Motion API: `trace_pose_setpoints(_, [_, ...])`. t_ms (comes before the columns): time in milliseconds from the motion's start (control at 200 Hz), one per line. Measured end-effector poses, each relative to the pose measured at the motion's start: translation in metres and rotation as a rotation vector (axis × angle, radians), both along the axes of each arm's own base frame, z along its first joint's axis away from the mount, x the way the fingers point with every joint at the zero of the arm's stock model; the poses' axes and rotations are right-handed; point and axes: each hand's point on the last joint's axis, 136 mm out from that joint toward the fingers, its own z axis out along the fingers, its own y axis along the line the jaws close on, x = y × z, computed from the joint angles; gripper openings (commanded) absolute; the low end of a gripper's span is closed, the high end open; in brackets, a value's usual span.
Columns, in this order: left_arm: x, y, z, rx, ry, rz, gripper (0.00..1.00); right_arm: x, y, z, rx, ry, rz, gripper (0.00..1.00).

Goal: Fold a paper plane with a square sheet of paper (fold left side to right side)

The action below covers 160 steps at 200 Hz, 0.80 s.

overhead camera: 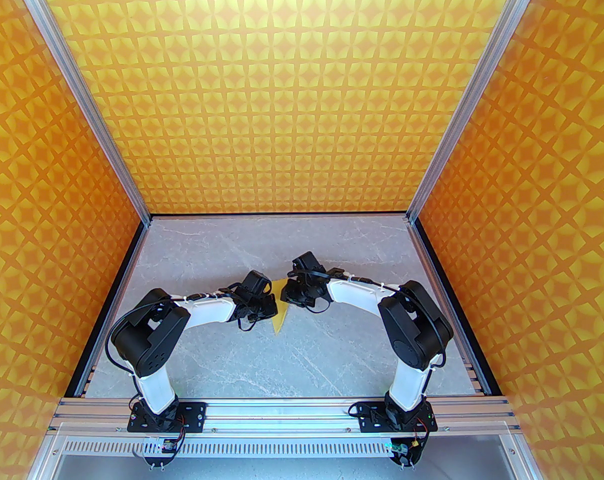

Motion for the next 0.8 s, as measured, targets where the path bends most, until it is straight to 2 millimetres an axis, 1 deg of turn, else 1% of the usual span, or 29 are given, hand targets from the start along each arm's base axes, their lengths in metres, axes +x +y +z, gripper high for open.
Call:
trace_pose_setpoints(105, [0.000, 0.000, 0.000, 0.000, 0.000, -0.001, 0.00, 0.000, 0.009, 0.004, 0.060, 0.000, 0.003, 0.25])
trace_pose_setpoints(200, [0.000, 0.000, 0.000, 0.000, 0.000, -0.001, 0.00, 0.005, 0.018, 0.013, 0.122, -0.010, 0.001, 0.25])
trace_pose_setpoints(250, [0.000, 0.000, 0.000, -0.001, 0.000, -0.001, 0.00, 0.007, 0.021, 0.014, 0.137, -0.013, -0.005, 0.25])
trace_pose_setpoints(420, [0.000, -0.001, 0.001, -0.004, -0.002, -0.005, 0.01, 0.014, 0.027, 0.010, 0.183, -0.001, -0.027, 0.25])
trace_pose_setpoints(495, [0.000, -0.001, 0.001, -0.005, -0.003, -0.005, 0.02, 0.015, 0.029, 0.006, 0.191, 0.007, -0.029, 0.23])
trace_pose_setpoints(615, [-0.001, 0.000, 0.002, -0.007, -0.007, -0.004, 0.05, 0.015, 0.031, 0.001, 0.200, 0.020, -0.029, 0.23])
trace_pose_setpoints(715, [-0.005, 0.003, 0.008, -0.014, -0.014, -0.004, 0.06, 0.015, 0.033, 0.001, 0.205, 0.020, -0.028, 0.23])
trace_pose_setpoints(800, [-0.004, 0.008, 0.018, -0.031, -0.032, 0.009, 0.10, 0.015, 0.033, 0.001, 0.207, 0.020, -0.027, 0.23])
